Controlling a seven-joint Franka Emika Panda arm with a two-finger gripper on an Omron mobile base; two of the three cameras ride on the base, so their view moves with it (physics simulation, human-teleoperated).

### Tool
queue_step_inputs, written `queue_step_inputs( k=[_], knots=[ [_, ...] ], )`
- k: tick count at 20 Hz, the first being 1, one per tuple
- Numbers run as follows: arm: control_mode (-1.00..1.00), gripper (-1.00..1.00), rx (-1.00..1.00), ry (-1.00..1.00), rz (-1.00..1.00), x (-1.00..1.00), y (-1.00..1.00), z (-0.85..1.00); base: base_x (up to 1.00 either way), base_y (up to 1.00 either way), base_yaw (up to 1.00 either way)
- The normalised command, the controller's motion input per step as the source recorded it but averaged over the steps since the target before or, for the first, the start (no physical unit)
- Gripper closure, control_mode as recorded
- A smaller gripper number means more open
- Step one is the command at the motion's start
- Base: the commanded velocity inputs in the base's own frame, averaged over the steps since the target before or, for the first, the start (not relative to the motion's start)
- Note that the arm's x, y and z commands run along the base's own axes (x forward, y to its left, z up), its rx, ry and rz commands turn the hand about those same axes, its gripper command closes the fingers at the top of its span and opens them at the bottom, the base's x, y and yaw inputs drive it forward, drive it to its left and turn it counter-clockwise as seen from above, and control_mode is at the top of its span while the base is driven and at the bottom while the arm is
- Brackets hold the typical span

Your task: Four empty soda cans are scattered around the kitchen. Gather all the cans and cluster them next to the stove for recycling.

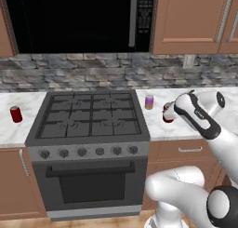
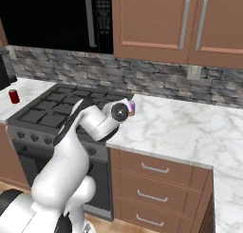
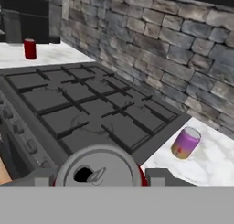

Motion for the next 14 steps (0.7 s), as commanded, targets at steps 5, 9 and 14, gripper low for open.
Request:
queue_step_inputs(
  k=[5, 9, 14],
  knots=[
    [-1.00, 1.00, 0.00, 0.00, 0.05, 0.43, -0.13, -0.15, 0.00, 0.00, 0.00],
    [-1.00, 1.00, 0.00, 0.00, 0.05, 0.34, -0.01, -0.19, 0.00, 0.00, 0.00],
    [-1.00, 1.00, 0.02, 0.00, 0.06, 0.29, 0.00, -0.26, 0.00, 0.00, 0.00]
  ],
)
